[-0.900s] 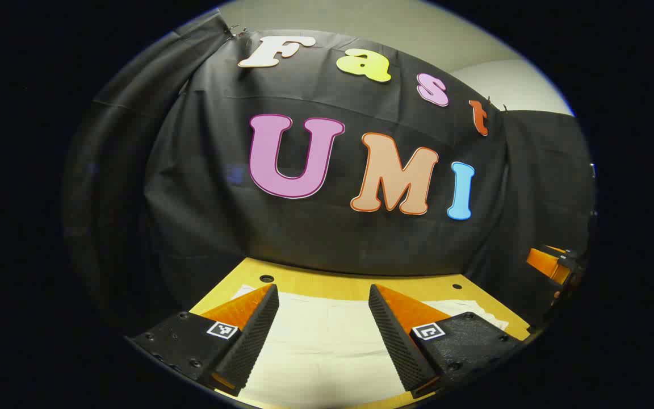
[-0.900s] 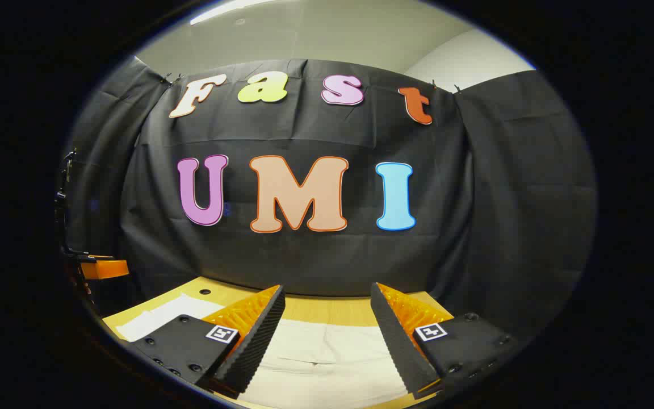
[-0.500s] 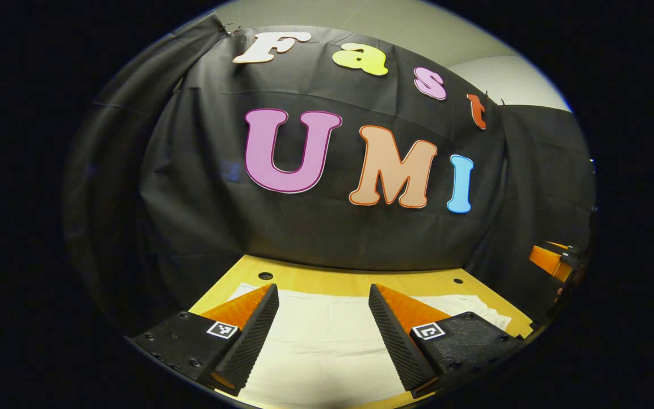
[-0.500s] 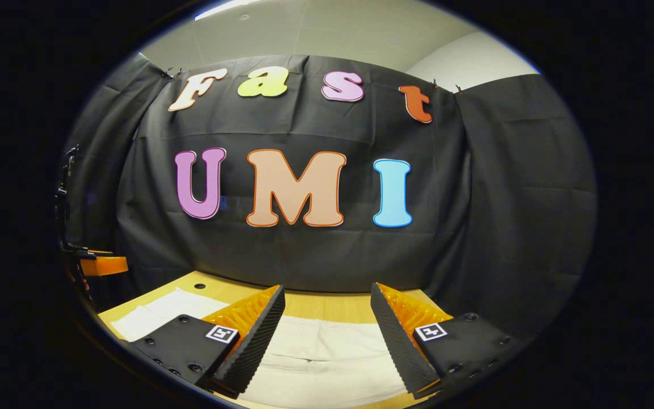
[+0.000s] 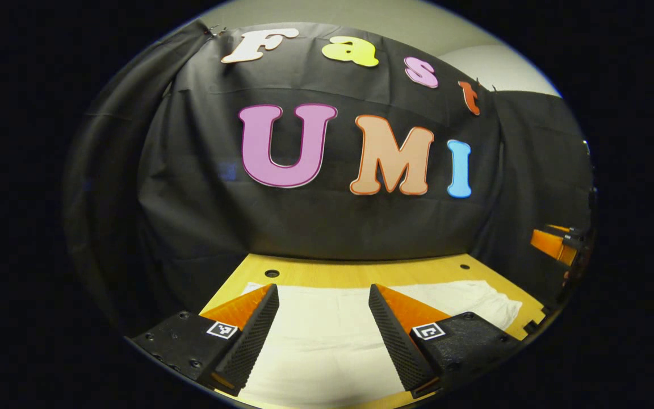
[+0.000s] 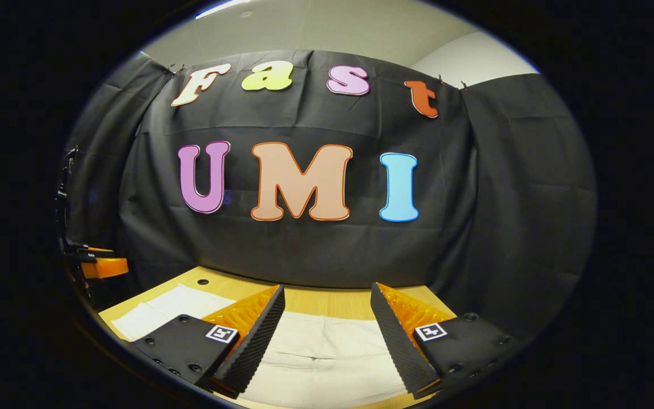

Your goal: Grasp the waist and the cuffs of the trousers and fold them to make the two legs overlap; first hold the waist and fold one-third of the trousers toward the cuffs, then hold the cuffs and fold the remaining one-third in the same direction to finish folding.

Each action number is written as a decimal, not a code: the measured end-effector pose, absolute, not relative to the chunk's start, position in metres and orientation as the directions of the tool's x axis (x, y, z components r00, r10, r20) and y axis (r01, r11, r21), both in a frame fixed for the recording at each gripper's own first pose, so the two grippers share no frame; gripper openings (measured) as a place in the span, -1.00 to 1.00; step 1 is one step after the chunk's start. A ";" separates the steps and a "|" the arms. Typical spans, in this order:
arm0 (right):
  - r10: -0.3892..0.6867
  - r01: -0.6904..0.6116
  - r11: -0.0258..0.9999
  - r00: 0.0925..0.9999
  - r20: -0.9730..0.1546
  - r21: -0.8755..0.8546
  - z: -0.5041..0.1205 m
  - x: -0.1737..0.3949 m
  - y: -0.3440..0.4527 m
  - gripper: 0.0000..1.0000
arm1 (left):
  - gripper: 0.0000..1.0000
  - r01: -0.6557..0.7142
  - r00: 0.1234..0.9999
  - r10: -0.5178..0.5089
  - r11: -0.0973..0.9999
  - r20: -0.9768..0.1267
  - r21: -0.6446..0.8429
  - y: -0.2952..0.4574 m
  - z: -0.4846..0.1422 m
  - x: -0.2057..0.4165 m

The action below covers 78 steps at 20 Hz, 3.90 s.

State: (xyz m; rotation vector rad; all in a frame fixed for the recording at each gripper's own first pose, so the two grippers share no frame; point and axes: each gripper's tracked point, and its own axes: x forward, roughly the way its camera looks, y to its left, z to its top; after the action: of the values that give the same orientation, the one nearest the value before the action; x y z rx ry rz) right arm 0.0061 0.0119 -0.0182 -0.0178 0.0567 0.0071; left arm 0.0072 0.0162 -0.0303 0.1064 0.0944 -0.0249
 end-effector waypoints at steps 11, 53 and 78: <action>-0.030 0.028 1.000 0.992 -0.125 -0.013 -0.047 -0.008 0.009 0.96 | 0.92 0.408 0.835 -0.265 0.886 -0.483 0.219 0.020 -0.144 -0.034; 0.112 -0.169 0.979 0.914 -0.391 -0.114 -0.156 -0.004 -0.005 0.95 | -0.86 0.902 0.131 0.099 0.401 -0.986 0.160 0.153 -0.317 -0.095; 0.114 -0.844 0.514 0.247 -0.962 -0.156 -0.378 -0.045 -0.143 0.96 | -1.00 0.883 0.128 0.141 0.435 -0.982 0.177 0.157 -0.319 -0.092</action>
State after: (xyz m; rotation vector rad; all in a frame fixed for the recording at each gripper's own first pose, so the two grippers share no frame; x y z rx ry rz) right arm -0.0450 -0.1431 -0.3782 -0.7944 1.1359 0.7562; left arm -0.0916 0.1575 -0.3192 1.0074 1.3533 -0.7006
